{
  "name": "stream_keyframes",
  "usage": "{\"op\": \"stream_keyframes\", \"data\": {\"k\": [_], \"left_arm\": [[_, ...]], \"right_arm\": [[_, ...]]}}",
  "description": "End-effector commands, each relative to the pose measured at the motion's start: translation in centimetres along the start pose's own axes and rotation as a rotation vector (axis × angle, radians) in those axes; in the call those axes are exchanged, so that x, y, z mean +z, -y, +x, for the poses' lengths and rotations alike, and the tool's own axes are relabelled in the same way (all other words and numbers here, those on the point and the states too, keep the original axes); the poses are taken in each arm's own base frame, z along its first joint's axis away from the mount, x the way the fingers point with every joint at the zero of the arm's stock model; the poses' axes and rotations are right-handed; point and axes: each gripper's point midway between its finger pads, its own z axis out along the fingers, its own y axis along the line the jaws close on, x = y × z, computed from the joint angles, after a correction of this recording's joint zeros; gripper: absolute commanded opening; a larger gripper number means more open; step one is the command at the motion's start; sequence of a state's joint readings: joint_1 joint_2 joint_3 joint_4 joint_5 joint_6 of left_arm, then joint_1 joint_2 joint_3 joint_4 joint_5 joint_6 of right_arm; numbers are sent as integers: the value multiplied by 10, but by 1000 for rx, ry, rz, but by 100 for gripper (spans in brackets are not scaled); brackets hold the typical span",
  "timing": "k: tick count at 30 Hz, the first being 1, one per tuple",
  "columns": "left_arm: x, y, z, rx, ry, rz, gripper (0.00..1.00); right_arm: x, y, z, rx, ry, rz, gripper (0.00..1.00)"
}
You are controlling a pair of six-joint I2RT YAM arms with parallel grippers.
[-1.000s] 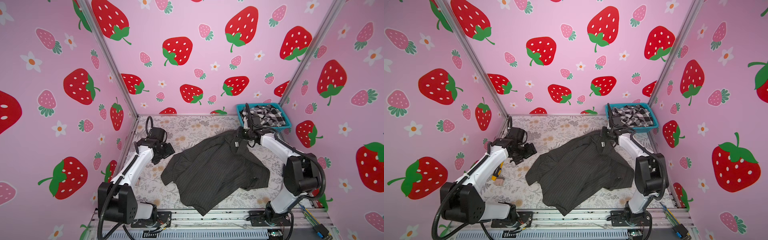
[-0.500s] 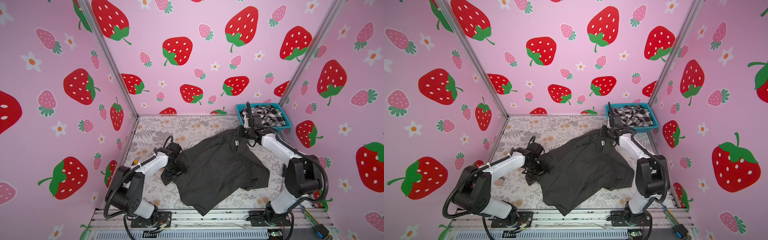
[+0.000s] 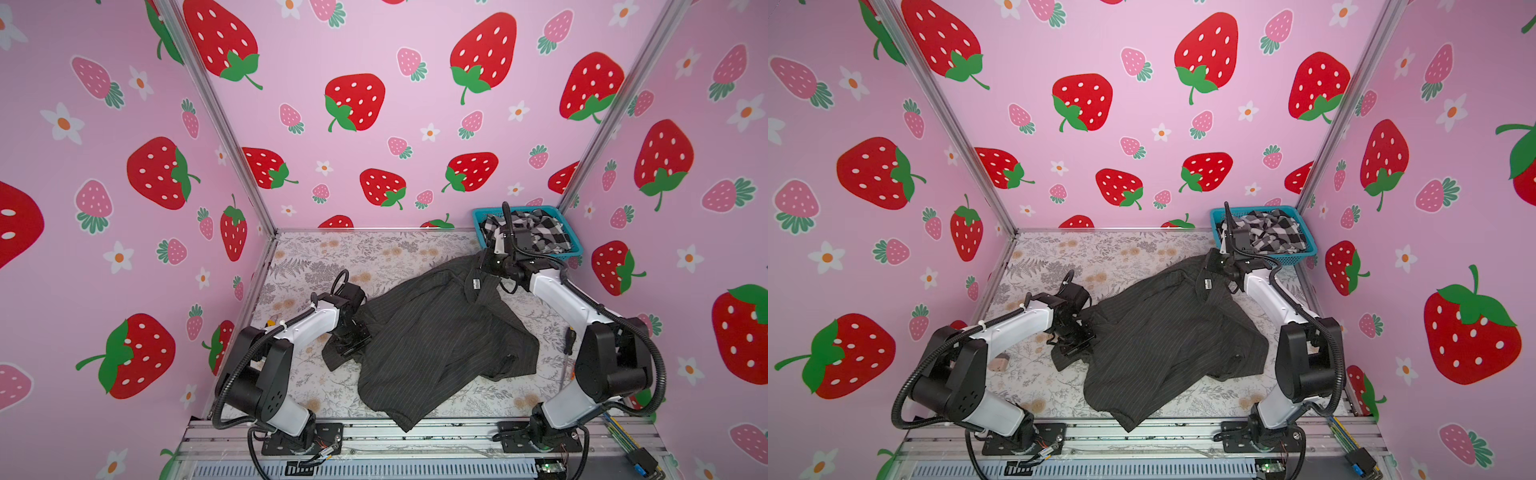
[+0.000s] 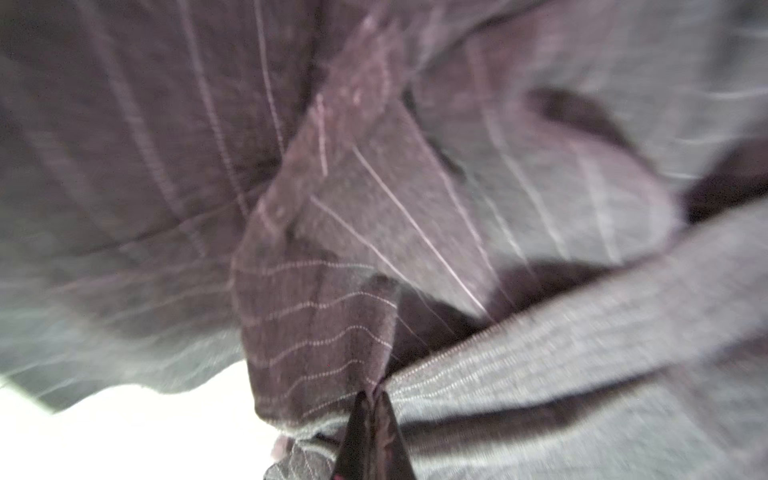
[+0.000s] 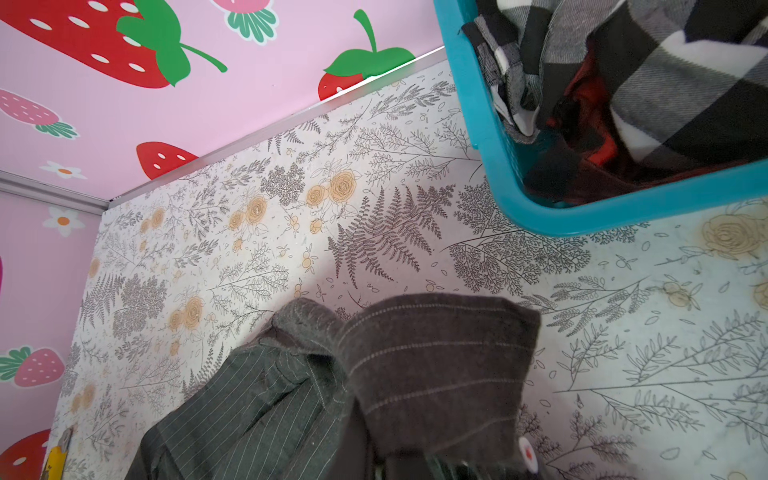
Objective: Fold and stack the long sleeve shirts
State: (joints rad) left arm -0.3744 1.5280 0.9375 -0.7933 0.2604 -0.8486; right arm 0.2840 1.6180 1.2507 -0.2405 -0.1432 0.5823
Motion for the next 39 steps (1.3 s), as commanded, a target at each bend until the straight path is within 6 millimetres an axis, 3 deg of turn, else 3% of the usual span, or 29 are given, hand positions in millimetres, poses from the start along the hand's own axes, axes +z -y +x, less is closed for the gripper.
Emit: {"op": "stream_keyframes", "data": {"k": [1, 7, 9, 12, 14, 18, 19, 20, 23, 25, 27, 28, 29, 31, 33, 37, 39], "left_arm": [[-53, -4, -24, 49, 149, -80, 0], [-134, -14, -68, 64, 383, -150, 0], [-153, -24, -94, 2, 452, -128, 0], [-166, -35, -143, -107, 515, -77, 0], [-171, -30, -179, -142, 548, -57, 0], [-173, -10, -248, -181, 599, -24, 0], [-165, 1, -265, -174, 587, 1, 0], [-156, 14, -281, -156, 564, 36, 0], [-128, 42, -316, -137, 463, 85, 46], [-134, 52, -325, -136, 459, 94, 60], [-154, 70, -321, -107, 496, 138, 69], [-164, 74, -314, -88, 517, 138, 79], [-173, 75, -301, -65, 531, 116, 87], [-175, 68, -268, -26, 524, 56, 89], [-158, 53, -224, -1, 478, 22, 88], [-98, 12, -120, 33, 303, -11, 85], [-74, -5, -80, 30, 222, -14, 82]], "right_arm": [[-16, -12, -25, 10, 66, -44, 0], [-35, -31, -43, -6, 126, -126, 0], [-41, -37, -49, -13, 150, -149, 0], [-30, -37, -53, -11, 139, -151, 0], [-16, -37, -52, -5, 113, -156, 0], [11, -44, -56, 15, 92, -208, 0], [19, -45, -59, 21, 85, -218, 0], [30, -46, -59, 26, 70, -230, 6], [59, -49, -60, 5, 2, -239, 58], [63, -46, -68, -34, -13, -193, 59], [51, -46, -78, -76, 19, -160, 63], [43, -45, -78, -96, 25, -145, 65], [35, -42, -76, -119, 25, -120, 68], [21, -30, -56, -149, -21, -65, 78], [8, -18, -24, -166, -75, -29, 84], [-15, 6, 64, -200, -184, 55, 85], [-22, 23, 105, -210, -254, 140, 85]]}}
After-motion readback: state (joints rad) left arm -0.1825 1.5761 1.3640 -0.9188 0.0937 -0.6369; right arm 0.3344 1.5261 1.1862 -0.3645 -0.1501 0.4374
